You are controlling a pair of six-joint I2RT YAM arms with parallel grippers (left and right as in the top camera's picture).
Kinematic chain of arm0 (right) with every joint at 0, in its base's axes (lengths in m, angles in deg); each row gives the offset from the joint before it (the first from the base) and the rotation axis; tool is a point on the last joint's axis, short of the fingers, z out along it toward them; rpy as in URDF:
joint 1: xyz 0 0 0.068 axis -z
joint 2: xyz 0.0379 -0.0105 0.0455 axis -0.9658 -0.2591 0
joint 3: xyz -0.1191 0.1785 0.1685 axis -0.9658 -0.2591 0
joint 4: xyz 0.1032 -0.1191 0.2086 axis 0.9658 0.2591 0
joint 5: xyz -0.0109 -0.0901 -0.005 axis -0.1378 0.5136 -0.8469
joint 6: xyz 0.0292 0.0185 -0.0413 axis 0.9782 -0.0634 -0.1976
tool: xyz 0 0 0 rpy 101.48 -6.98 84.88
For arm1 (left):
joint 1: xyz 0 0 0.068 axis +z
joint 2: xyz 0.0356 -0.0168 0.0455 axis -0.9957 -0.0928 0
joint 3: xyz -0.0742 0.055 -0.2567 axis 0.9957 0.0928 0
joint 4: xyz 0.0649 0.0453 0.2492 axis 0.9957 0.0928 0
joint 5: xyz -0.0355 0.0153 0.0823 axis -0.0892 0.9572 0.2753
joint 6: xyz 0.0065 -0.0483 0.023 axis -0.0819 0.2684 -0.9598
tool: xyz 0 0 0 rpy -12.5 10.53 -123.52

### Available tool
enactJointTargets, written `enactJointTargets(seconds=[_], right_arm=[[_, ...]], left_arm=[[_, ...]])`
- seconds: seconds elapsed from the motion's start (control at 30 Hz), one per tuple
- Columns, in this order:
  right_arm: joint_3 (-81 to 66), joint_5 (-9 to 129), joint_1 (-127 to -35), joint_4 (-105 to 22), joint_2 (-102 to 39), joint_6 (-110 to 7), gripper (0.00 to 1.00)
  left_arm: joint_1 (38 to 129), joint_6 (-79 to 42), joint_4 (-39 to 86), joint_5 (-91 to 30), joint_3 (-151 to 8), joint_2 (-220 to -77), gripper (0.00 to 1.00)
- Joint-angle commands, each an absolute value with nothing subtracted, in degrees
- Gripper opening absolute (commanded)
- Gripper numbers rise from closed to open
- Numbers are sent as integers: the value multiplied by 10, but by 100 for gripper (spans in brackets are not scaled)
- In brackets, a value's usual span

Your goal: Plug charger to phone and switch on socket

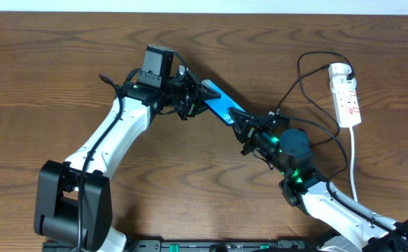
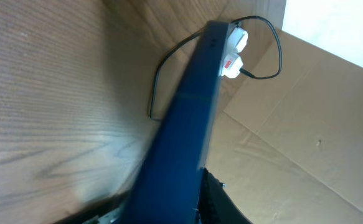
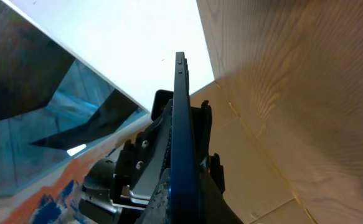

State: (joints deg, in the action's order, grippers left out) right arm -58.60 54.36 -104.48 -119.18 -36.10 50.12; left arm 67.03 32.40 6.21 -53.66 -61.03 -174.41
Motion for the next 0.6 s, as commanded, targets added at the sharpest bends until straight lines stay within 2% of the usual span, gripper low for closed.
enactJointTargets(seconds=[0.0,0.13,0.17,0.27,0.43,0.47,0.57], right_arm=[[-577,530,-1055,-1200,-357,503,2],[-577,530,-1055,-1198,-357,503,6],[-577,528,-1055,-1196,-357,502,14],[-577,528,-1055,-1193,-357,479,26],[-577,531,-1053,-1146,-357,421,38],[-577,539,-1053,-1134,-357,395,40],[-577,599,-1053,-1074,-357,220,46]], left_arm=[[667,329,58,-535,-609,-1731,8],[667,364,58,-531,-609,-1731,8],[667,372,58,-528,-609,-1731,8],[667,372,58,-518,-609,-1731,8],[678,371,59,-486,-609,-1731,7],[681,369,59,-476,-609,-1731,7],[700,298,59,-445,-609,-1732,7]])
